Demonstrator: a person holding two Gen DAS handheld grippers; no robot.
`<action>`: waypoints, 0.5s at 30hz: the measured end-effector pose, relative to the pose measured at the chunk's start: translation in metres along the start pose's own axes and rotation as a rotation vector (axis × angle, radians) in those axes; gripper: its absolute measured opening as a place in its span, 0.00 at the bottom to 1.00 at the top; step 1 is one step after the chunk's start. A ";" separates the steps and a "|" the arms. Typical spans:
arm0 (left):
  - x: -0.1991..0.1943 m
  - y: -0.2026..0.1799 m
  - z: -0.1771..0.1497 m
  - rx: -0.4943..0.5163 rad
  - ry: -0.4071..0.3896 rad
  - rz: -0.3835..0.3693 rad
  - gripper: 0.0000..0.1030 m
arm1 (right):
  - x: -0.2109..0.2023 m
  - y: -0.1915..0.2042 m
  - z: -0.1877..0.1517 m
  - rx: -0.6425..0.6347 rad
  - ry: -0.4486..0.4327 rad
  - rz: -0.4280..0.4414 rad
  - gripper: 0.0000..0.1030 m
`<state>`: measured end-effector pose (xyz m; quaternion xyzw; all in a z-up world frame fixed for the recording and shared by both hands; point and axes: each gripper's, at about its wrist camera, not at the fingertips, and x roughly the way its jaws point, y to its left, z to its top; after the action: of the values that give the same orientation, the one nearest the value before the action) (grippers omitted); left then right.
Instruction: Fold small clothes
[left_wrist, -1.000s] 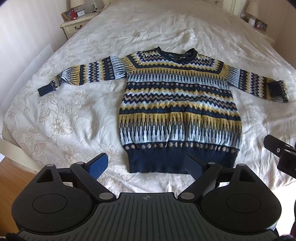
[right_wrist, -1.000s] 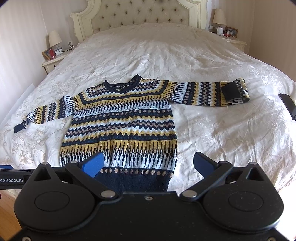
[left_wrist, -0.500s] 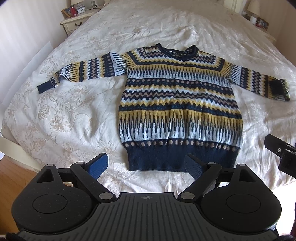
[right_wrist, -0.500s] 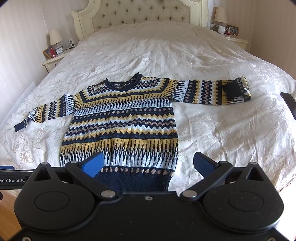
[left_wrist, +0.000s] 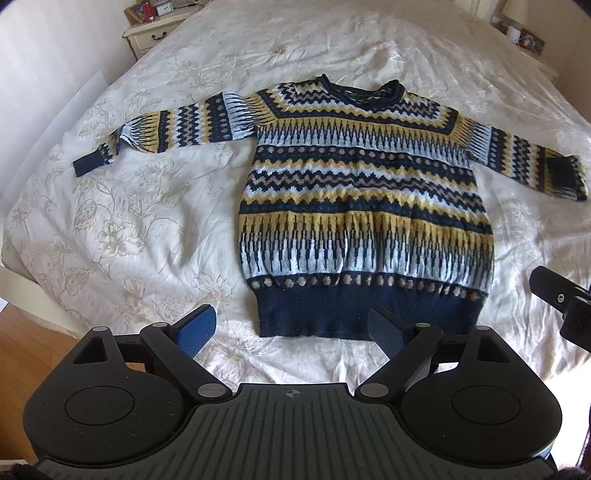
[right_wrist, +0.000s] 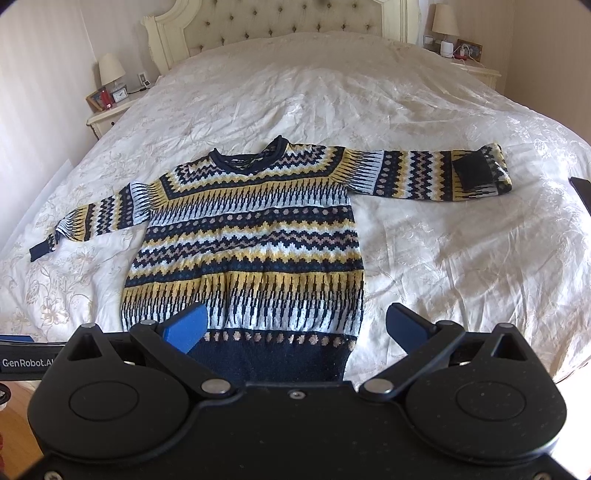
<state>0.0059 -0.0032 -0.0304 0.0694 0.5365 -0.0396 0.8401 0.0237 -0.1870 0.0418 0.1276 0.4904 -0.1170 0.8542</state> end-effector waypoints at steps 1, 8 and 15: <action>0.001 0.000 0.002 -0.001 0.003 0.001 0.87 | 0.001 0.000 0.001 0.001 0.004 0.001 0.99; 0.010 0.001 0.014 0.000 0.022 0.004 0.87 | 0.013 0.003 0.008 0.004 0.029 0.008 0.99; 0.023 0.003 0.034 0.003 0.040 0.006 0.87 | 0.032 0.004 0.022 0.015 0.055 0.012 0.99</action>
<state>0.0467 -0.0060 -0.0371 0.0732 0.5530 -0.0363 0.8292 0.0585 -0.1931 0.0255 0.1400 0.5121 -0.1121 0.8400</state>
